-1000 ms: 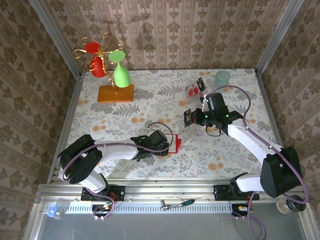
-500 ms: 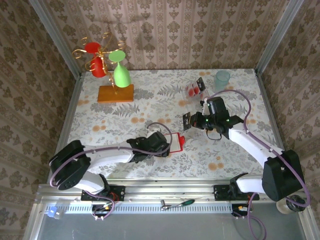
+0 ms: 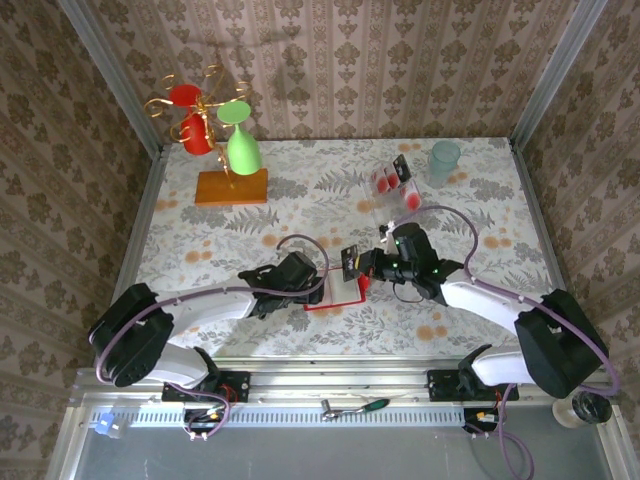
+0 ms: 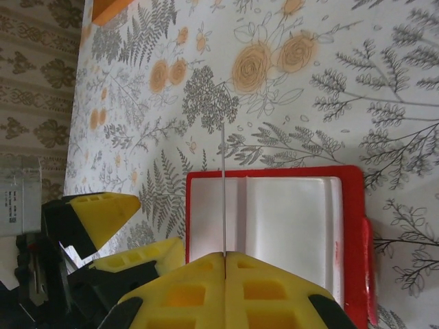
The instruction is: Put the credit cards into the card holder
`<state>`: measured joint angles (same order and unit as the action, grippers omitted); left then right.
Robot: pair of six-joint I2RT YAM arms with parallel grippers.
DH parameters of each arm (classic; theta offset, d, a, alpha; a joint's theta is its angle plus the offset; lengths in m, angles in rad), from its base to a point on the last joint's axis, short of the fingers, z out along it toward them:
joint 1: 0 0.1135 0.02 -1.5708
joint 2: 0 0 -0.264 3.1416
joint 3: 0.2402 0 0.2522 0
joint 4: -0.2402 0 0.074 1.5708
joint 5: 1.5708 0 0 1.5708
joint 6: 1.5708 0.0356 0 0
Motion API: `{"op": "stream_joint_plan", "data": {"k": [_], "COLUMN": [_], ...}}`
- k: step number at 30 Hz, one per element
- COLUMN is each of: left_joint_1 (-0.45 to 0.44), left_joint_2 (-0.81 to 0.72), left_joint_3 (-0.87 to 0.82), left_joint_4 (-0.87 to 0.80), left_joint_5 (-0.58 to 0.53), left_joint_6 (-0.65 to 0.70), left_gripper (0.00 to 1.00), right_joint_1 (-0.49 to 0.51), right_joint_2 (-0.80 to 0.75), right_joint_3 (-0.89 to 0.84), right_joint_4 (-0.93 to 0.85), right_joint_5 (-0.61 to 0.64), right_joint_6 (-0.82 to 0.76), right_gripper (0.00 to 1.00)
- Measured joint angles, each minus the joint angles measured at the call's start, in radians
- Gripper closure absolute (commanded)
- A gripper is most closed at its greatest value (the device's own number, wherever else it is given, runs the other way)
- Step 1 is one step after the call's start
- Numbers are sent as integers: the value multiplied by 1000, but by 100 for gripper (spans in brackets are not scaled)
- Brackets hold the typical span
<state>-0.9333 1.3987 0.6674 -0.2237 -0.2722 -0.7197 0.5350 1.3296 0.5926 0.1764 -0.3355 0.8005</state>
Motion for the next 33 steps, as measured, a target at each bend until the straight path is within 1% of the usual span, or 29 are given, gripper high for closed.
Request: {"op": "stream_joint_plan", "data": {"k": [8, 21, 33], "left_joint_1": [0, 0, 0], "left_joint_2": [47, 60, 60], "left_joint_3": [-20, -20, -20], "left_joint_4": [-5, -20, -23], "left_joint_5": [-4, -21, -24], "left_joint_6": [1, -7, -14], "left_gripper": [0, 0, 0], "right_joint_1": [12, 44, 74], "right_joint_2": [34, 144, 237], "right_joint_3": [-77, -122, -130], "right_joint_4": [135, 320, 466], "right_joint_5": [17, 13, 12], "right_joint_6": [49, 94, 121], "right_gripper": [100, 100, 100]}}
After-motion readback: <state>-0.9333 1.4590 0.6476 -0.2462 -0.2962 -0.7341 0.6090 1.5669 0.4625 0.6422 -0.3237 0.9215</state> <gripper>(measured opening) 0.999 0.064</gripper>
